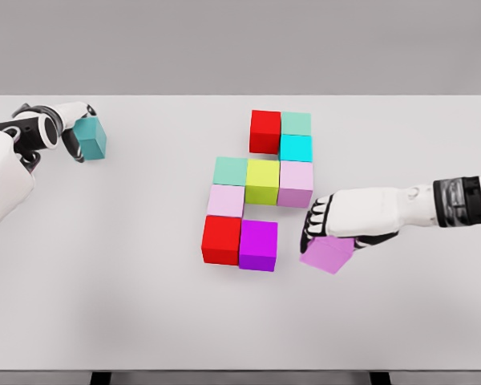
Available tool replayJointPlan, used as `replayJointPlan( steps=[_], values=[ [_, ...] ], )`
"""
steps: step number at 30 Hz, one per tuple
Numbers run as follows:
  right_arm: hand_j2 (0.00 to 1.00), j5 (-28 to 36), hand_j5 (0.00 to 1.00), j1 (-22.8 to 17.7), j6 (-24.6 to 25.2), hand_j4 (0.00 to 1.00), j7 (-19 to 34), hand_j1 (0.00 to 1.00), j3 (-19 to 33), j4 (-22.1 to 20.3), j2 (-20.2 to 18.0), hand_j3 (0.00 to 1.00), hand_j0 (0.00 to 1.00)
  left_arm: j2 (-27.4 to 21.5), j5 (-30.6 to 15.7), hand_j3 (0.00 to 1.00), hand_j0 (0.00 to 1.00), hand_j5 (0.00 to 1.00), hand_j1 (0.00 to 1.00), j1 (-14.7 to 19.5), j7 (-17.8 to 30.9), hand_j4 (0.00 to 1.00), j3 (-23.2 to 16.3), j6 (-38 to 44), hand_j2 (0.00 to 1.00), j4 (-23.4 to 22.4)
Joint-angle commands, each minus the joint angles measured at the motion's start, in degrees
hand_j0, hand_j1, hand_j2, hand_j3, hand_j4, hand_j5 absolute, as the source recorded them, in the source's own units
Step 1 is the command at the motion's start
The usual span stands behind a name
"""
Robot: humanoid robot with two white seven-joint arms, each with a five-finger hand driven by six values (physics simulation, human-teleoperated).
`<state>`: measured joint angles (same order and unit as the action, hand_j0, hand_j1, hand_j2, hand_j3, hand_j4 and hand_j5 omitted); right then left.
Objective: Assemble the squares on the desktop into the number 2
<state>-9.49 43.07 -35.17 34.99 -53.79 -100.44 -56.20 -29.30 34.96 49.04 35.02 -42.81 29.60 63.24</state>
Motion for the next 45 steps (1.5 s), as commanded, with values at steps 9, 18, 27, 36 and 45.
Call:
replayJointPlan(
  steps=[9, 18, 27, 36, 45],
  values=[
    [0.51, -2.5, 0.51, 0.1, 0.2, 0.51, 0.0, 0.51, -0.8, 0.0, 1.4, 0.51, 0.51, 0.7, 0.5, 0.82, 0.82, 0.82, 0.82, -0.1, 0.0, 0.82, 0.0, 0.3, 0.82, -0.8],
    [0.51, -6.2, 0.51, 0.4, 0.2, 0.51, 0.0, 0.51, -1.7, 0.2, 2.2, 0.51, 0.51, 0.8, 0.4, 0.61, 0.61, 0.61, 0.61, -0.1, 0.0, 0.61, 0.2, 0.6, 0.61, -0.7],
    [0.51, -7.7, 0.51, 0.9, 0.2, 0.51, 0.0, 0.51, -1.7, 0.9, 2.9, 0.51, 0.51, 0.8, 0.5, 0.47, 0.47, 0.47, 0.47, 0.4, 0.0, 0.47, 0.2, 0.5, 0.47, 0.0],
    [0.54, -7.6, 0.54, 1.1, 0.2, 0.54, 0.0, 0.54, -1.6, 0.0, 4.5, 0.54, 0.54, 1.5, 0.5, 0.38, 0.38, 0.38, 0.38, 1.3, 0.0, 0.38, 0.3, 0.0, 0.38, 0.5],
    [0.64, -7.6, 0.64, 1.1, 0.2, 0.64, 0.0, 0.64, -1.4, 0.0, 4.5, 0.64, 0.64, 4.3, 0.6, 0.37, 0.37, 0.37, 0.37, 2.6, 0.0, 0.37, 0.1, 0.1, 0.37, 0.7]
  ],
)
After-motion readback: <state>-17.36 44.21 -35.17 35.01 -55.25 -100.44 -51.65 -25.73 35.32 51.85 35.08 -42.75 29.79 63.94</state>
